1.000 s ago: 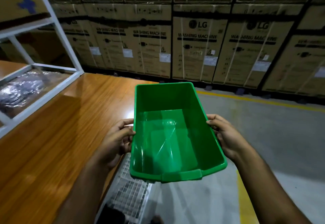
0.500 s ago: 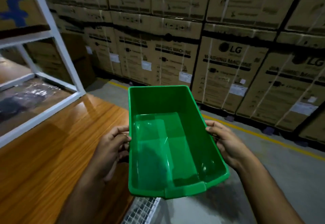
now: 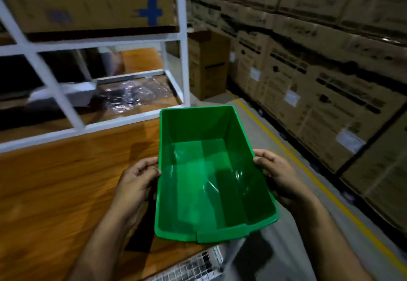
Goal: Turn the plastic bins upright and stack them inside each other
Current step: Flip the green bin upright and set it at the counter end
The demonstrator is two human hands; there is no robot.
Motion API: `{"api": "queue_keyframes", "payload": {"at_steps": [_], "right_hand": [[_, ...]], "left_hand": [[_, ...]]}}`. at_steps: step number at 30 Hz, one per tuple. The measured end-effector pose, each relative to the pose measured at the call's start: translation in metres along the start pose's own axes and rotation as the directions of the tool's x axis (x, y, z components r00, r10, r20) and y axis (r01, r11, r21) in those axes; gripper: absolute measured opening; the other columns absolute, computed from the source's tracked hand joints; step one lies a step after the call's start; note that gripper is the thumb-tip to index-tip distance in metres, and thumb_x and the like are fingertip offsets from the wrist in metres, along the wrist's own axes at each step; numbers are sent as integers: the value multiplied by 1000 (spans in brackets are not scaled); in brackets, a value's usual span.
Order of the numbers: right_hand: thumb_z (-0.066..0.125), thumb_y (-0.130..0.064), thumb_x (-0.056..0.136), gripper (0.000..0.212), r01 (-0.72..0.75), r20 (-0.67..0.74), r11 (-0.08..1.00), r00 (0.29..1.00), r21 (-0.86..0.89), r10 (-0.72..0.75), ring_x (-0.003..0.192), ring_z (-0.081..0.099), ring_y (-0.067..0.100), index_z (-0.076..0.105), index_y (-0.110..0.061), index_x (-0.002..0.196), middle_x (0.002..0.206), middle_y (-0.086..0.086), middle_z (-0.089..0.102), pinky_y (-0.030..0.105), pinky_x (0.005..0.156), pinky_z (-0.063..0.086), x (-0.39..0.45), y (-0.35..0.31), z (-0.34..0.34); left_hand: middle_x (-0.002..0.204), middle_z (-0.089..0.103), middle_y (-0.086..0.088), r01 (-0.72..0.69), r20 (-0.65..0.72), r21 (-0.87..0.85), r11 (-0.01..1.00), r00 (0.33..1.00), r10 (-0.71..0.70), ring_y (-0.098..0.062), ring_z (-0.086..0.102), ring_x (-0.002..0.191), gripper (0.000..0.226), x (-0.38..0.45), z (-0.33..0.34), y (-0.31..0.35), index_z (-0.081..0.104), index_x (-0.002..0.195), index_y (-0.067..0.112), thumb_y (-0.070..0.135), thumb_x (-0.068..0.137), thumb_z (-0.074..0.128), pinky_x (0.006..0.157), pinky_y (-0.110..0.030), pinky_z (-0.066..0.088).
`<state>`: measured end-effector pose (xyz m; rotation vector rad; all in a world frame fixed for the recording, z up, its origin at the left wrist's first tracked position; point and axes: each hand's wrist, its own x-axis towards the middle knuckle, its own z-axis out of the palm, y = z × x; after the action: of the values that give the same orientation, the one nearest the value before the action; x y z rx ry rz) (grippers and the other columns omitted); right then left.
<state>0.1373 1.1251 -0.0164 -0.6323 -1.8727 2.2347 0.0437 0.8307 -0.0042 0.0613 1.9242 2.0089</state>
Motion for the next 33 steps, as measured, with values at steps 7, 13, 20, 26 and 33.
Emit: {"api": "queue_keyframes", "payload": {"at_steps": [7,13,20,26,33], "right_hand": [[52,-6,97,27,4,219,999,976,-45,6,91,69,21,66,-6,119,109,14,73,28,74,56,50,2,1],[48,-13,99,29,-1,197,1000,980,24,-3,89,66,25,68,-5,118,107,14,72,23,65,53,59,15,0],[54,-10,95,21,5,97,947,995,-322,27,81,71,19,73,-6,104,84,0,78,31,70,56,61,73,-17],[62,-52,65,62,33,124,923,992,-383,16,103,66,23,68,-10,112,113,11,71,44,93,54,58,100,-19],[62,-13,87,19,117,193,900,981,-420,-38,107,60,24,61,-30,95,114,9,61,40,98,48,53,94,-18]], "left_hand": [[107,75,-6,-5,-200,59,998,980,17,-19,71,88,26,-8,11,-11,68,112,22,9,98,50,66,-33,55],[113,72,-7,-24,-222,116,993,974,49,-24,70,99,34,-6,9,-16,58,131,21,14,98,51,77,-40,58],[119,66,-10,-55,-242,206,977,965,105,-28,66,107,40,-10,7,-23,62,124,29,9,89,65,84,-47,58],[106,68,0,-66,-290,322,945,943,164,-19,68,96,42,-12,19,-18,58,128,20,4,89,63,80,-38,60],[117,58,-2,-14,-351,476,879,914,204,-2,57,82,44,-14,37,-12,52,138,12,5,94,56,62,-21,50]]}}
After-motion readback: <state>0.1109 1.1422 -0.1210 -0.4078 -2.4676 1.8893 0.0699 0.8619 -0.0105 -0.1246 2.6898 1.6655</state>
